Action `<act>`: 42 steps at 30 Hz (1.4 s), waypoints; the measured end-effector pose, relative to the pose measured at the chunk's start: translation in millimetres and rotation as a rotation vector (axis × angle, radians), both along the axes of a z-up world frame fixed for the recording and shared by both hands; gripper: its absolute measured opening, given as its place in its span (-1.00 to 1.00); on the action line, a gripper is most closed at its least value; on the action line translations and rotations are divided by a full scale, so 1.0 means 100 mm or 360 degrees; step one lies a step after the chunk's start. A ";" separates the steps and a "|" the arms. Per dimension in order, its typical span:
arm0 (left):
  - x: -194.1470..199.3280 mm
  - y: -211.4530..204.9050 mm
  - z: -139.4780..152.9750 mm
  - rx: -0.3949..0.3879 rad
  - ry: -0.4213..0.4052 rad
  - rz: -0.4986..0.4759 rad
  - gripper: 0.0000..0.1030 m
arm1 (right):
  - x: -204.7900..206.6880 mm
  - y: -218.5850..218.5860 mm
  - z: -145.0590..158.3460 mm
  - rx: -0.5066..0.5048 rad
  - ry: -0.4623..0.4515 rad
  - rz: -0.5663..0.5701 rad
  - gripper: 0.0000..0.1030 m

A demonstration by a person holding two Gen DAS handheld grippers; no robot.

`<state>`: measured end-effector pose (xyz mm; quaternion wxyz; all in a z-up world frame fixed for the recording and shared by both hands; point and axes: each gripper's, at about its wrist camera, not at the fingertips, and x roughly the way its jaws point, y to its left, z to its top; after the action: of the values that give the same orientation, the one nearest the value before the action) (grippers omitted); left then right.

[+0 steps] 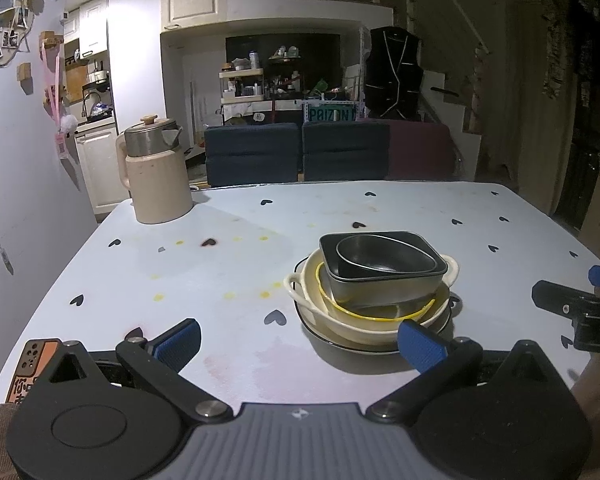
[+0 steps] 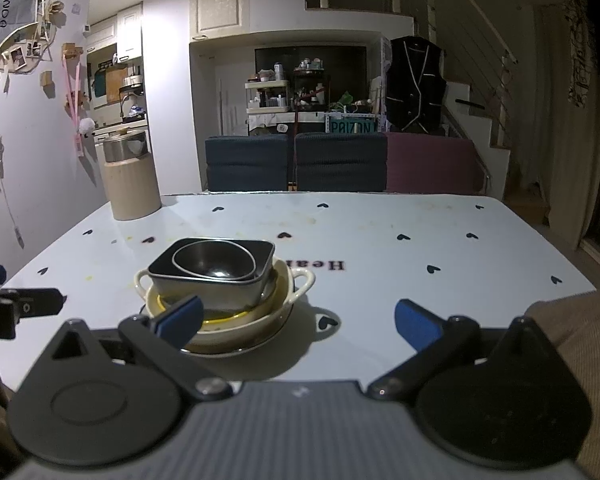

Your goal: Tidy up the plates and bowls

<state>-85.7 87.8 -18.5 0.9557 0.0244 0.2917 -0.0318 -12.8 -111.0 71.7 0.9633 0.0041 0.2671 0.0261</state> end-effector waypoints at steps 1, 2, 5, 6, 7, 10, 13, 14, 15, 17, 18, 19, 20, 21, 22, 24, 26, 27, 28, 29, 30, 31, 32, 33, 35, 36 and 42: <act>0.00 0.00 0.00 0.0000 0.0001 0.0001 1.00 | 0.00 0.00 0.00 0.0000 0.0000 0.0000 0.99; 0.00 0.00 0.00 -0.0001 0.0001 0.0002 1.00 | 0.00 0.00 0.00 0.0000 0.0000 -0.0001 0.99; 0.00 -0.01 0.00 -0.0002 0.0003 0.0002 1.00 | 0.01 0.00 -0.01 0.0002 0.0001 -0.0004 0.99; 0.00 0.00 0.00 0.0000 0.0003 0.0002 1.00 | 0.01 0.00 -0.01 0.0002 0.0000 -0.0005 0.99; 0.00 0.00 0.00 0.0002 0.0004 0.0001 1.00 | 0.01 -0.01 -0.01 0.0001 0.0000 -0.0004 0.99; -0.01 -0.01 -0.01 -0.0001 0.0006 -0.0004 1.00 | 0.01 -0.01 -0.01 0.0001 0.0001 -0.0004 0.99; -0.01 -0.01 -0.01 0.0000 0.0009 -0.0004 1.00 | 0.01 -0.01 -0.01 0.0002 0.0000 -0.0005 0.99; -0.01 0.00 -0.01 -0.0002 0.0009 -0.0005 1.00 | 0.01 -0.01 -0.01 0.0002 0.0000 -0.0004 0.99; -0.01 0.00 -0.01 -0.0003 0.0009 -0.0005 1.00 | 0.01 -0.01 -0.01 0.0002 0.0000 -0.0003 0.99; -0.01 0.00 -0.01 -0.0002 0.0009 -0.0003 1.00 | 0.01 0.00 -0.01 0.0001 -0.0001 -0.0005 0.99; -0.01 0.00 -0.01 -0.0002 0.0010 -0.0003 1.00 | 0.00 0.00 -0.01 0.0002 -0.0003 -0.0008 0.99; -0.01 0.00 -0.01 -0.0004 0.0011 -0.0004 1.00 | 0.00 0.00 -0.01 0.0004 -0.0005 -0.0009 0.99; -0.01 0.00 -0.01 -0.0004 0.0010 -0.0005 1.00 | 0.00 0.00 -0.01 0.0005 -0.0005 -0.0012 0.99; 0.00 0.00 -0.01 -0.0004 0.0010 -0.0005 1.00 | 0.00 0.00 -0.01 0.0004 -0.0004 -0.0013 0.99; 0.00 0.00 -0.01 -0.0005 0.0010 -0.0005 1.00 | 0.00 0.00 -0.01 0.0004 -0.0004 -0.0011 0.99; 0.00 0.00 -0.01 -0.0004 0.0010 -0.0004 1.00 | 0.00 0.01 -0.01 0.0003 -0.0004 -0.0012 0.99; -0.01 0.00 -0.01 -0.0005 0.0011 -0.0005 1.00 | 0.00 0.00 -0.01 0.0004 -0.0005 -0.0016 0.99; 0.00 0.00 -0.01 -0.0003 0.0010 -0.0005 1.00 | 0.00 0.00 -0.01 0.0005 -0.0004 -0.0016 0.99; 0.00 0.00 -0.01 -0.0002 0.0010 -0.0005 1.00 | 0.00 0.01 -0.01 0.0004 -0.0004 -0.0016 0.99; 0.00 0.00 -0.01 -0.0002 0.0011 -0.0005 1.00 | 0.00 0.01 -0.01 0.0003 -0.0006 -0.0017 0.99; 0.00 0.00 -0.01 -0.0005 0.0011 -0.0005 1.00 | 0.00 0.01 -0.01 0.0003 -0.0005 -0.0016 0.99; 0.00 0.00 -0.01 -0.0006 0.0011 -0.0006 1.00 | 0.00 0.01 -0.01 0.0004 -0.0005 -0.0018 0.99; 0.00 0.00 -0.01 -0.0008 0.0012 -0.0005 1.00 | 0.00 0.01 -0.01 0.0004 -0.0005 -0.0019 0.99; 0.00 0.00 -0.02 -0.0007 0.0013 -0.0003 1.00 | 0.00 0.01 -0.01 0.0004 -0.0005 -0.0018 0.99; 0.00 0.00 -0.03 -0.0007 0.0014 -0.0001 1.00 | 0.00 0.01 -0.01 0.0003 -0.0005 -0.0017 0.99; 0.00 -0.01 -0.03 -0.0008 0.0014 -0.0002 1.00 | 0.00 0.01 -0.01 0.0004 -0.0006 -0.0018 0.99; 0.00 0.00 -0.02 -0.0008 0.0014 -0.0001 1.00 | 0.00 0.01 -0.01 0.0004 -0.0007 -0.0020 0.99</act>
<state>-85.8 87.4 -21.0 0.9544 0.0220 0.2959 -0.0328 -12.6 -110.1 70.6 0.9641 0.0070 0.2648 0.0204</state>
